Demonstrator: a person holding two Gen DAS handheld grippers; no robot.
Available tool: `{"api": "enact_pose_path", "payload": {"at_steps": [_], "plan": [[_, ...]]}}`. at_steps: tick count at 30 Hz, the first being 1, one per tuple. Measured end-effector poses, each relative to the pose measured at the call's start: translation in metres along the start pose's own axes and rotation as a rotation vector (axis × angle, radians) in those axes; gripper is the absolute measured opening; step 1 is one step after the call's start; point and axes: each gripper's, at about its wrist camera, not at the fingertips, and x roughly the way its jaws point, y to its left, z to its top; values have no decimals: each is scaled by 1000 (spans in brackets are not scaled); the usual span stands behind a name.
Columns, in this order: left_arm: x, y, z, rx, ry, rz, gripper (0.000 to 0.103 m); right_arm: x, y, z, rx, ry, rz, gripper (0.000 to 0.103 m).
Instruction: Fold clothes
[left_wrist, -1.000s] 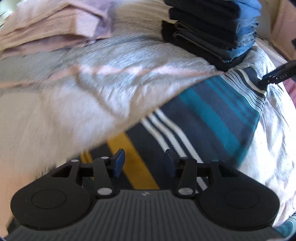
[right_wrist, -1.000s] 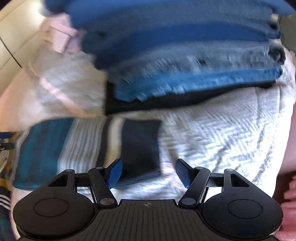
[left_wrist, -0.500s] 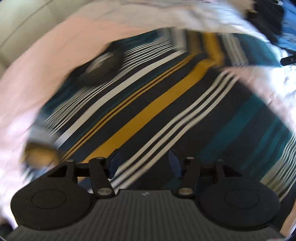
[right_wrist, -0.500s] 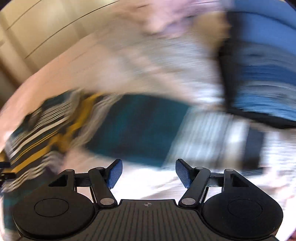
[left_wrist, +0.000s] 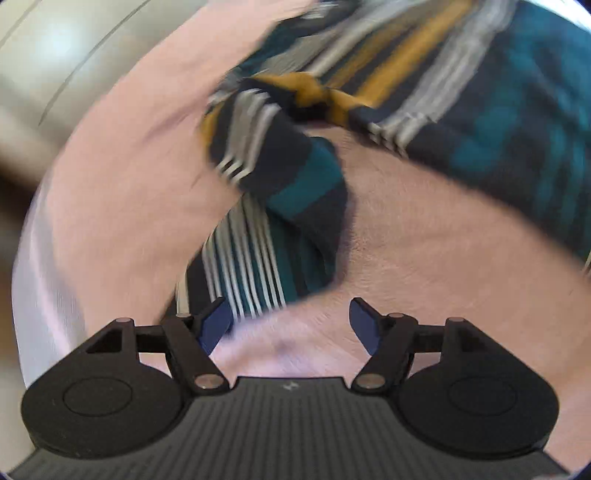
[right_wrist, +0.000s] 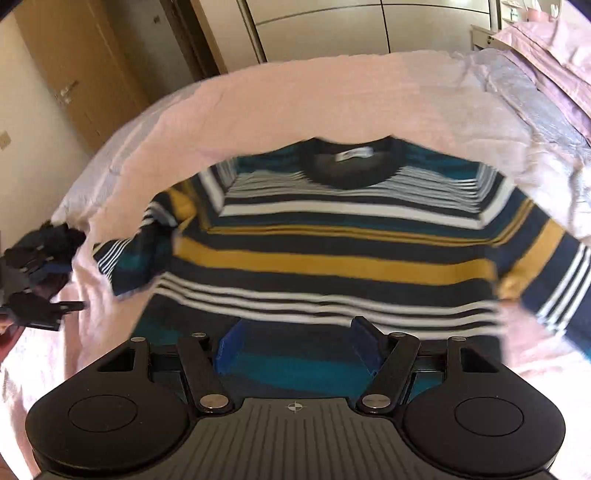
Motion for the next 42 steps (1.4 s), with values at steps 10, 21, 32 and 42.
{"api": "enact_pose_path", "payload": {"at_steps": [10,21,32,42], "plan": [[69,23,-53,489,-73,160,38,61,134,-17,-54,101,-17,67],[-51,226,-73,-537,-93,-491,12,72,175,6,-55,109,-19,67],[-45,304,-211,-1226,103,-629,12,81,203,12,-74,91,26,67],[-32,303,-258,-1358,166,-560,12,84,219,0,-83,116,25,67]]}}
